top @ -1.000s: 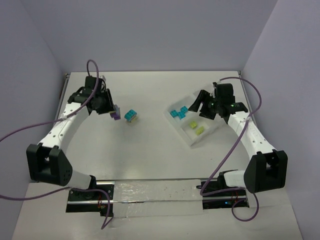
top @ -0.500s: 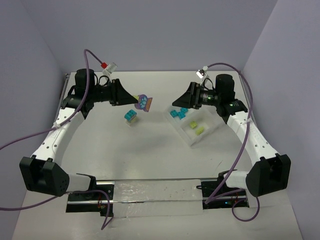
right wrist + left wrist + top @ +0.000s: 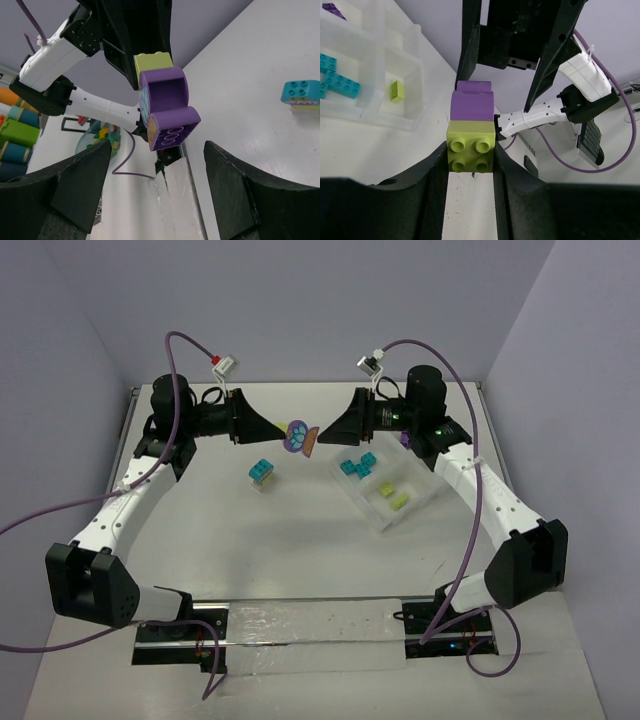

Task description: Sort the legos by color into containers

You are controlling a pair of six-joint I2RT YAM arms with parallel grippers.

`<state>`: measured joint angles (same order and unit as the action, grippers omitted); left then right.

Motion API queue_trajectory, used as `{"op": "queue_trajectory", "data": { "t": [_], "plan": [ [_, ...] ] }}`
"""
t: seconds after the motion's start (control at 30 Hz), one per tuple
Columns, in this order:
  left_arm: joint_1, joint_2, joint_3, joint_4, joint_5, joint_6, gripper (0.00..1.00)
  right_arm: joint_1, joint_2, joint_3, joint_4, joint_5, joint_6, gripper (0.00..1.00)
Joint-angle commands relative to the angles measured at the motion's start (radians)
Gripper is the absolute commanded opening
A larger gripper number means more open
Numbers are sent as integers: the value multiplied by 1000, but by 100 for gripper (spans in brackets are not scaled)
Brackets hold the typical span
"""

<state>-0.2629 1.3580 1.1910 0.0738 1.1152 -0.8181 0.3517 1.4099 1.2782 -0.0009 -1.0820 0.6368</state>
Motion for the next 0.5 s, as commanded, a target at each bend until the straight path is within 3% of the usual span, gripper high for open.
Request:
{"op": "queue_trajectory", "data": {
  "t": [0.0, 0.23, 0.3, 0.37, 0.4, 0.47],
  "plan": [
    [-10, 5, 25, 77, 45, -22, 0, 29, 42, 65, 99, -29, 59, 81],
    [-12, 7, 45, 71, 49, -16, 0, 54, 91, 76, 132, -38, 86, 73],
    [-12, 8, 48, 76, 49, -18, 0, 63, 101, 71, 158, -42, 103, 66],
    [-12, 11, 48, 70, 46, -12, 0, 69, 113, 72, 162, -42, 108, 47],
    [-13, 12, 48, 65, 46, -8, 0, 72, 115, 69, 167, -44, 112, 44],
    [-12, 9, 45, 52, 38, 2, 0, 76, 112, 54, 194, -41, 132, 18]
  ]
}}
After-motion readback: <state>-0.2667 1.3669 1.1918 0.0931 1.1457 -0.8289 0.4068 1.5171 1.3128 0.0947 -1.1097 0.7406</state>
